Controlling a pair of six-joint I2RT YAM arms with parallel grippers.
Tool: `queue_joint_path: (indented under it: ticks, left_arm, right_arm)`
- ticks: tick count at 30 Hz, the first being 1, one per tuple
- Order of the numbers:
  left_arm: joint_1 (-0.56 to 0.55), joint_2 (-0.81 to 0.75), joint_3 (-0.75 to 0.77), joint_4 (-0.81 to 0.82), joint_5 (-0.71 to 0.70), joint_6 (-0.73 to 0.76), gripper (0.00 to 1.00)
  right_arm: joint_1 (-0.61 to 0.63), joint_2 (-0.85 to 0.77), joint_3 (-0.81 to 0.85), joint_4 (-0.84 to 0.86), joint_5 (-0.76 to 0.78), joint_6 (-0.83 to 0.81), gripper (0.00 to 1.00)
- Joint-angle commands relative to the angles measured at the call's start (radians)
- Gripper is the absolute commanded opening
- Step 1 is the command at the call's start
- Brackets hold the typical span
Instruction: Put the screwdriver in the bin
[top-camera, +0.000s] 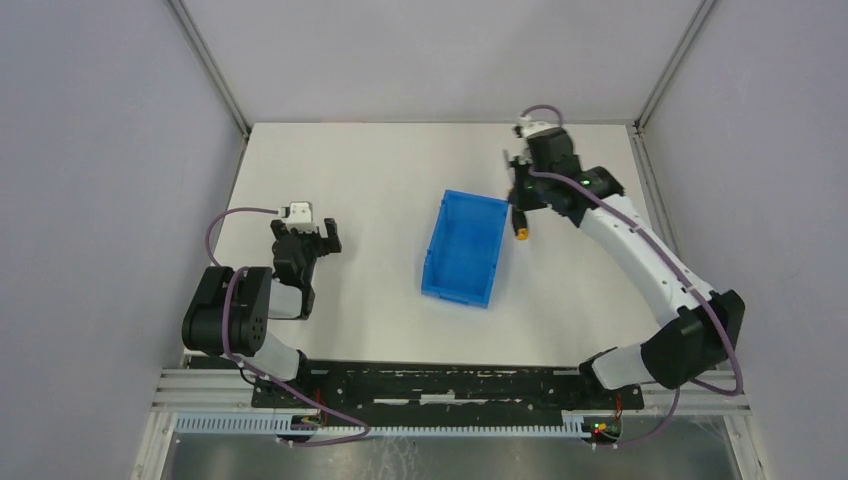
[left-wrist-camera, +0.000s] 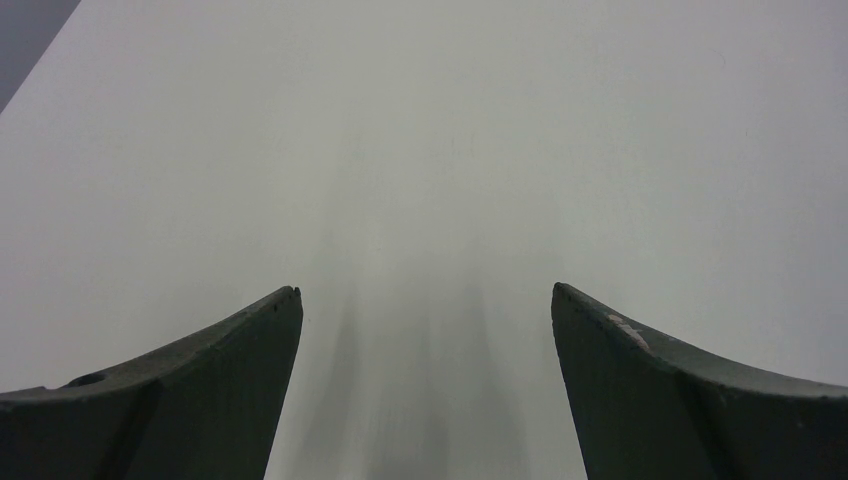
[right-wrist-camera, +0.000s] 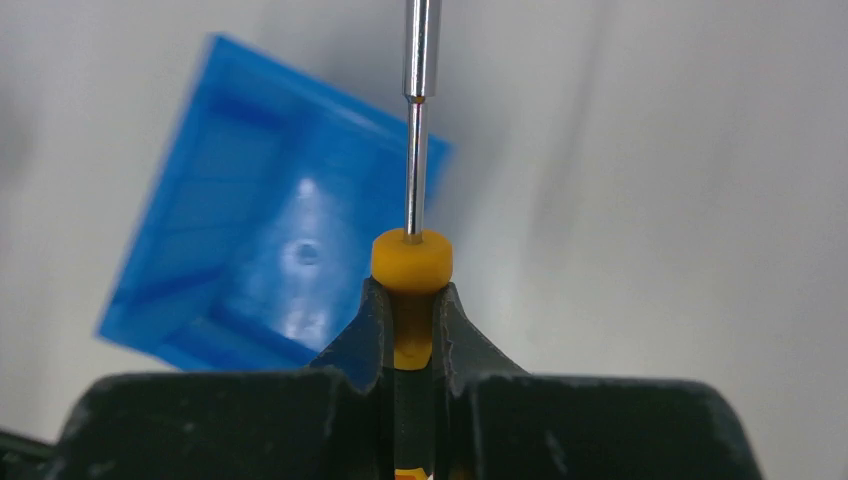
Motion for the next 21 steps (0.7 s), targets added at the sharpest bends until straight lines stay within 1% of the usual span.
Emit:
queue_joint_path:
  ticks: [1,3,5,7,9,13,19,20,21]
  left_arm:
    - [0.005,-0.015,0.004,0.026,0.007,-0.021,1.00]
    - [0.005,-0.015,0.004,0.026,0.006,-0.021,1.00]
    - [0.005,-0.015,0.004,0.025,0.007,-0.021,1.00]
    - [0.005,-0.015,0.004,0.025,0.006,-0.021,1.00]
    - [0.005,-0.015,0.004,0.026,0.007,-0.021,1.00]
    - [0.005,-0.016,0.004,0.025,0.006,-0.021,1.00]
    - [0.005,-0.014,0.004,0.026,0.006,-0.021,1.00]
    - [0.005,-0.015,0.004,0.026,0.007,-0.021,1.00]
    - [0.005,-0.015,0.004,0.025,0.007,-0.021,1.00]
  right_arm:
    - [0.302,0.098,0.112,0.116,-0.002,0.128,0.00]
    - [0.357,0.136,0.116,0.146,0.040,0.145,0.00]
    - [0.386,0.149,0.068,0.215,0.065,0.169,0.00]
    - [0.414,0.156,-0.010,0.296,0.099,0.192,0.00]
    - [0.431,0.183,-0.098,0.377,0.090,0.213,0.00]
    - [0.451,0.289,-0.146,0.413,0.113,0.231,0.00]
    - [0.469,0.359,-0.234,0.495,0.159,0.266,0.00]
    - [0.469,0.366,-0.246,0.508,0.163,0.269,0.03]
    - [0.468,0.373,-0.252,0.514,0.166,0.270,0.10]
